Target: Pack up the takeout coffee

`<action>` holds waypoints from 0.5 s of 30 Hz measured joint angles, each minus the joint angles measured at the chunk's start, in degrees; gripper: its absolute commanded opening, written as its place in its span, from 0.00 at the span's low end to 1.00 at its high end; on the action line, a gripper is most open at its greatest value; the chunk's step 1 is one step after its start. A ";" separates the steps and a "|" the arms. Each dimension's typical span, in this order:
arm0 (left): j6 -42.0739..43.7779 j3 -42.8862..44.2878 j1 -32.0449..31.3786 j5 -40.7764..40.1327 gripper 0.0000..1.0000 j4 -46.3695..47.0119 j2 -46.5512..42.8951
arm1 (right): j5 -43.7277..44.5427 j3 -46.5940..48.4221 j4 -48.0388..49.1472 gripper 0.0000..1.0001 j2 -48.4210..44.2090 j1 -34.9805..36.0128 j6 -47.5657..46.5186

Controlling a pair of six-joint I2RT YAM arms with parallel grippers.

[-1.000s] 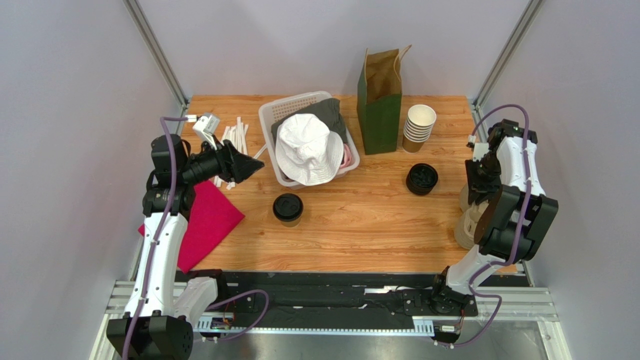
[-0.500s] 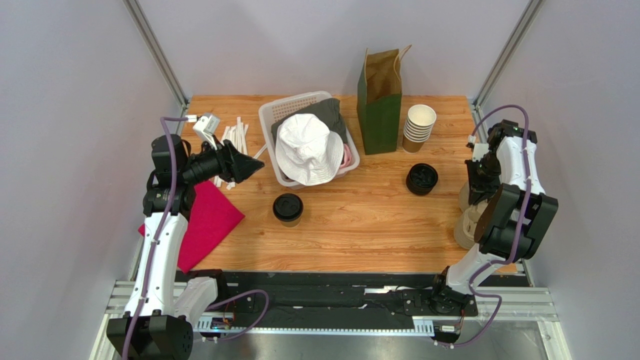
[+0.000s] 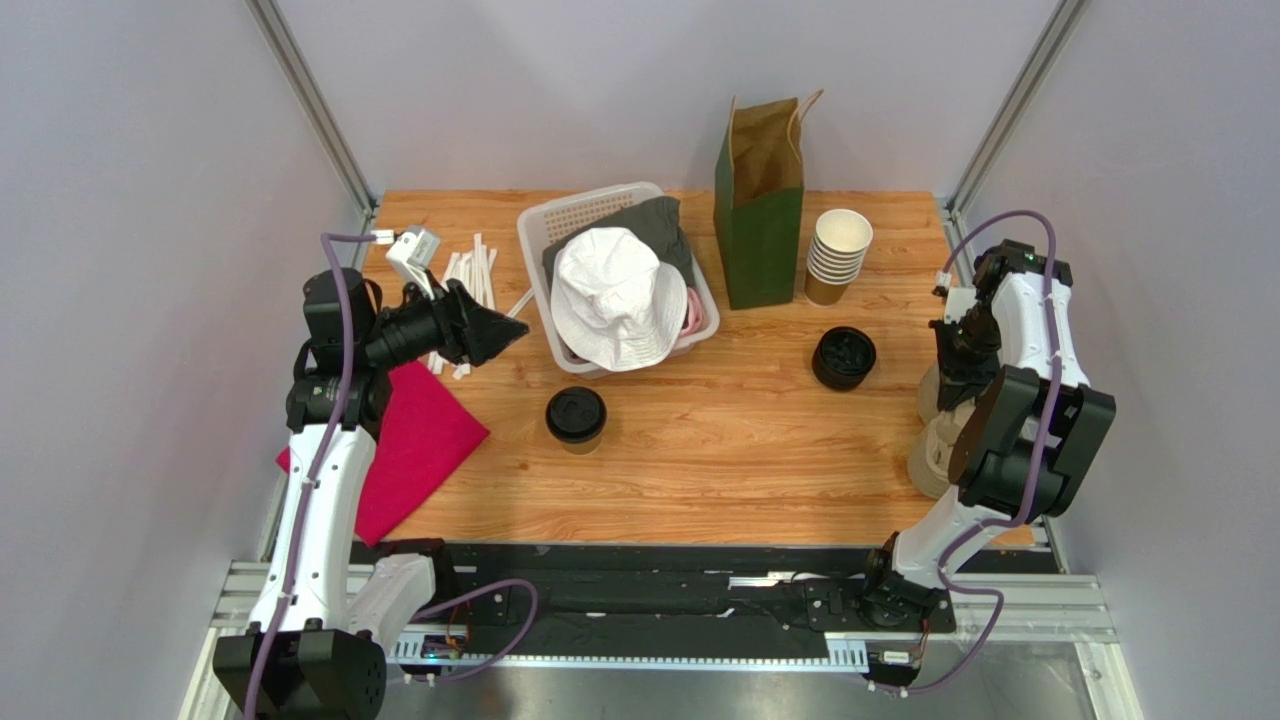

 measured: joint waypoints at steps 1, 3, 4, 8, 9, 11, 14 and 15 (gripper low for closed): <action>0.00 0.00 0.00 0.00 0.69 0.00 0.02 | 0.00 0.00 -0.02 0.00 0.00 0.00 0.04; 0.00 0.00 0.00 0.00 0.69 0.00 0.09 | -0.04 0.13 -0.17 0.00 -0.02 0.00 0.02; -0.02 0.00 0.00 0.00 0.69 0.00 0.09 | -0.09 0.20 -0.26 0.00 -0.02 0.00 0.02; -0.07 0.00 0.00 0.00 0.69 0.02 0.11 | -1.01 1.68 -1.70 0.00 -0.11 -0.02 -0.20; -0.07 0.00 0.00 0.00 0.69 0.02 0.11 | -1.27 2.14 -2.05 0.00 -0.24 -0.02 -0.26; -0.15 0.00 0.00 0.00 0.69 0.07 0.11 | -1.81 2.69 -2.51 0.00 -0.92 0.00 -0.52; -0.26 0.00 0.00 0.00 0.69 0.09 0.11 | -2.27 3.13 -2.84 0.00 -2.51 0.00 -0.74; -0.26 0.00 0.00 0.00 0.69 0.13 0.11 | -2.36 3.21 -2.93 0.00 -3.06 0.00 -0.83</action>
